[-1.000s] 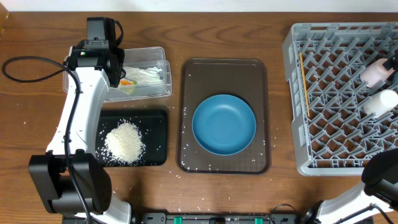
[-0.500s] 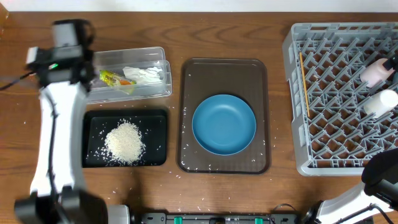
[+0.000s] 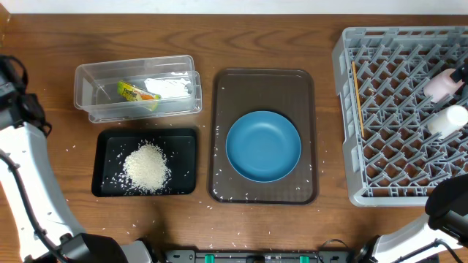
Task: Sort waste into correct bins and load items into the dishwasher rack
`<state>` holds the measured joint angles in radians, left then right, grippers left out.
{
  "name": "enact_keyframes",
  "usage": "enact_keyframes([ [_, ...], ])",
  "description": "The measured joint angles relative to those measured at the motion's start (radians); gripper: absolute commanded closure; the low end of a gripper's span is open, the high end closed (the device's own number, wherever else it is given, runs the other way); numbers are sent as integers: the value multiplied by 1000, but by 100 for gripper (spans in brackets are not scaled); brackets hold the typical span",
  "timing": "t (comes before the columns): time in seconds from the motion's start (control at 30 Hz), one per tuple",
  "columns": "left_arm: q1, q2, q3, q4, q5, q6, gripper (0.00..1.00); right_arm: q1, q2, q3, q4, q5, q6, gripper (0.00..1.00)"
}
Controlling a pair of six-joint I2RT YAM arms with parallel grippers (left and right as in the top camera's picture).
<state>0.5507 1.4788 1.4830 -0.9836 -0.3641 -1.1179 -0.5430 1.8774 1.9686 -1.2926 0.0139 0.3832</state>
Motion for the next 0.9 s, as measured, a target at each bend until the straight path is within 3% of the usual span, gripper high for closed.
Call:
enact_keyframes([
  [0.27,23,0,0,-2,11,0,10,0,0,0,22,-66,24,1],
  [0.6,23,0,0,-2,18,0,7,3,0,0,14,-471,45,1],
  [0.77,23,0,0,-3,18,0,7,113,0,0,15,-648,-117,1],
  [0.9,23,0,0,-3,18,0,7,344,1,-1,-16,-630,-283,1],
])
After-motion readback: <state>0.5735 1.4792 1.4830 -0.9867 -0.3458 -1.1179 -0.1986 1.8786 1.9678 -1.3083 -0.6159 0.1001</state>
